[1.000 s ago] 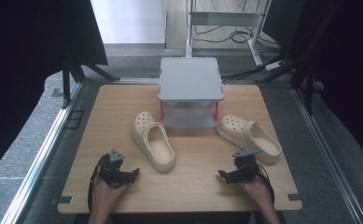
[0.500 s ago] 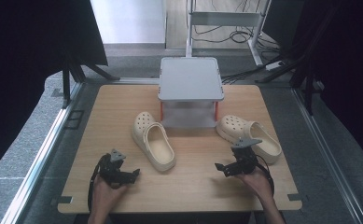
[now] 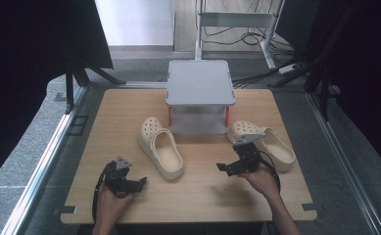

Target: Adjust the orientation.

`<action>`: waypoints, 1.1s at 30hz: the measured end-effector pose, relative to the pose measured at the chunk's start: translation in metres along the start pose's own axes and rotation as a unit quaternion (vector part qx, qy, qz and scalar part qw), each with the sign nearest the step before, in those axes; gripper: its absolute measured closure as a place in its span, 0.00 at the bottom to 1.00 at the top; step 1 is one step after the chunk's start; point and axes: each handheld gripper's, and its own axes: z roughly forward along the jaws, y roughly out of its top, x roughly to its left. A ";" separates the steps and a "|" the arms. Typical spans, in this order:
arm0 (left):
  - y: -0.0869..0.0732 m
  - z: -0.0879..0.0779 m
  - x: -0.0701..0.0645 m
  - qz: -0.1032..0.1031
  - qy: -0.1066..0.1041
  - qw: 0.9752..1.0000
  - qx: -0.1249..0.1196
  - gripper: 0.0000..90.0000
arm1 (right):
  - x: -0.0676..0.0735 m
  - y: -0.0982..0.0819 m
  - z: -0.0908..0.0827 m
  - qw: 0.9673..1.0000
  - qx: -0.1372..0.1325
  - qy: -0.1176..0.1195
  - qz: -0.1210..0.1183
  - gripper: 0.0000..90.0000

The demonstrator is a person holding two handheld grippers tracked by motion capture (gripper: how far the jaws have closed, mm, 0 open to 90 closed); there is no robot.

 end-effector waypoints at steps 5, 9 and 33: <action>0.000 0.000 0.000 0.000 0.000 1.000 -0.001 0.00 | 0.005 0.016 0.008 1.000 0.001 0.008 -0.014 0.00; 0.000 0.000 0.000 0.001 0.000 1.000 0.000 0.00 | 0.007 0.028 0.014 1.000 -0.002 0.016 -0.020 0.00; 0.000 0.000 0.000 0.001 -0.001 1.000 -0.002 0.00 | 0.017 0.096 0.071 0.998 0.031 0.040 -0.028 0.00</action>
